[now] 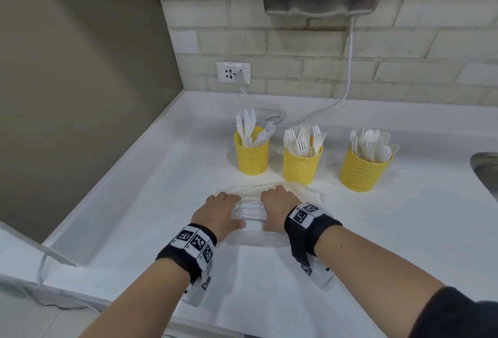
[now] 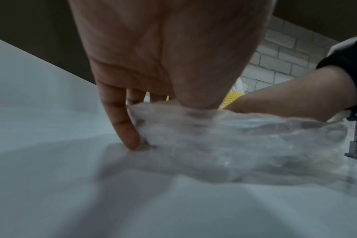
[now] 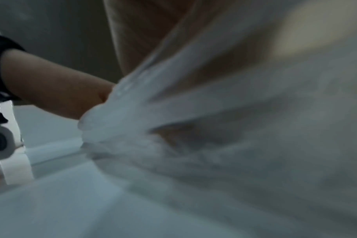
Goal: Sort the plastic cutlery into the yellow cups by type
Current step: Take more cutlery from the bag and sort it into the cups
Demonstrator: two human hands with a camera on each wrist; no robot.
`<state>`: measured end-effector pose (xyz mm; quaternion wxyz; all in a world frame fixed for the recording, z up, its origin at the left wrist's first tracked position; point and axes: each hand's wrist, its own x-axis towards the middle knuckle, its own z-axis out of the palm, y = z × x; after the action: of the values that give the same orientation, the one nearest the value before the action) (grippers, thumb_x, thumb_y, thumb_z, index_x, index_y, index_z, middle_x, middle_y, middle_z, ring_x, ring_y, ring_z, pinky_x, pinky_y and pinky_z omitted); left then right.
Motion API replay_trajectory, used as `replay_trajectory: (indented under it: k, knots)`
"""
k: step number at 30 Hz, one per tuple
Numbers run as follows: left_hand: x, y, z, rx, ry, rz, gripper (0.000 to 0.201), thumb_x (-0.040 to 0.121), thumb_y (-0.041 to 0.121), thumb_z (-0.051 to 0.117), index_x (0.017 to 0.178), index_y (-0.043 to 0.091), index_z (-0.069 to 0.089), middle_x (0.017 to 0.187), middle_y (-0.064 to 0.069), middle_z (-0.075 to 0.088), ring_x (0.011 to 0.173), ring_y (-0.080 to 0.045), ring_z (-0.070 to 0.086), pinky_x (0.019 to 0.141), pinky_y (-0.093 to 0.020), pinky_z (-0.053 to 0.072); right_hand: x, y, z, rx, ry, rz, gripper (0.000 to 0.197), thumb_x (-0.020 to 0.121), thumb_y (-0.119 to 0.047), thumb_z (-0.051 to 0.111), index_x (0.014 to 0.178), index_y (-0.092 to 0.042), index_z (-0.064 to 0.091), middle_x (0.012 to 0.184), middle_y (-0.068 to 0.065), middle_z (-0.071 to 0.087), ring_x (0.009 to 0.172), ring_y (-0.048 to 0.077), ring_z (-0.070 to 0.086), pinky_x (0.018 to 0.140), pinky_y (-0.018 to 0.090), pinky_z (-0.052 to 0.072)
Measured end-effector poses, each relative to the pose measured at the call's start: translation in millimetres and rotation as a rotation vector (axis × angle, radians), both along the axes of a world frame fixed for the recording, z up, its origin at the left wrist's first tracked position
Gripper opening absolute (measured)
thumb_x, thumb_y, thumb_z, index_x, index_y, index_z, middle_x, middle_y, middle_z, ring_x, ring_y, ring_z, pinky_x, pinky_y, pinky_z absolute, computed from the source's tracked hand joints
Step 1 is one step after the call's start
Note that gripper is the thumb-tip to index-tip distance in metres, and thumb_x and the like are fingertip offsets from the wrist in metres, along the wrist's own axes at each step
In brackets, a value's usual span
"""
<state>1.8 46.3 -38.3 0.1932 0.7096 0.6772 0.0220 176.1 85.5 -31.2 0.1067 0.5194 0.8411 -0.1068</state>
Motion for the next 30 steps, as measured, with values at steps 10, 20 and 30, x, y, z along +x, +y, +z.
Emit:
replay_trajectory:
  k: [10, 20, 30]
  knots:
    - [-5, 0, 12, 0.198, -0.057, 0.09, 0.02, 0.09, 0.027, 0.059, 0.103, 0.02, 0.046, 0.08, 0.002, 0.055, 0.077, -0.022, 0.053, 0.064, -0.03, 0.038, 25, 0, 9, -0.01, 0.169, -0.033, 0.015, 0.084, -0.029, 0.056, 0.099, -0.027, 0.056, 0.102, -0.002, 0.063, 0.096, 0.022, 0.055, 0.08, 0.032, 0.038]
    - [-3, -4, 17, 0.238, -0.088, 0.111, 0.023, 0.086, 0.015, 0.053, 0.072, 0.031, 0.045, 0.091, 0.006, 0.058, 0.088, -0.018, 0.063, 0.072, -0.03, 0.05, 51, -5, 19, -0.175, 0.501, -0.198, 0.041, 0.068, -0.058, 0.075, 0.097, -0.032, 0.062, 0.091, -0.011, 0.063, 0.085, 0.013, 0.057, 0.077, 0.032, 0.044]
    - [14, -21, 37, 0.227, -0.219, 0.095, 0.032, 0.098, 0.051, 0.034, 0.099, 0.023, 0.051, 0.084, 0.003, 0.063, 0.082, -0.025, 0.06, 0.07, -0.033, 0.044, 41, -22, 13, -0.195, 0.611, -0.229, 0.04, 0.08, -0.04, 0.07, 0.117, -0.029, 0.058, 0.11, -0.006, 0.065, 0.1, 0.018, 0.06, 0.088, 0.033, 0.047]
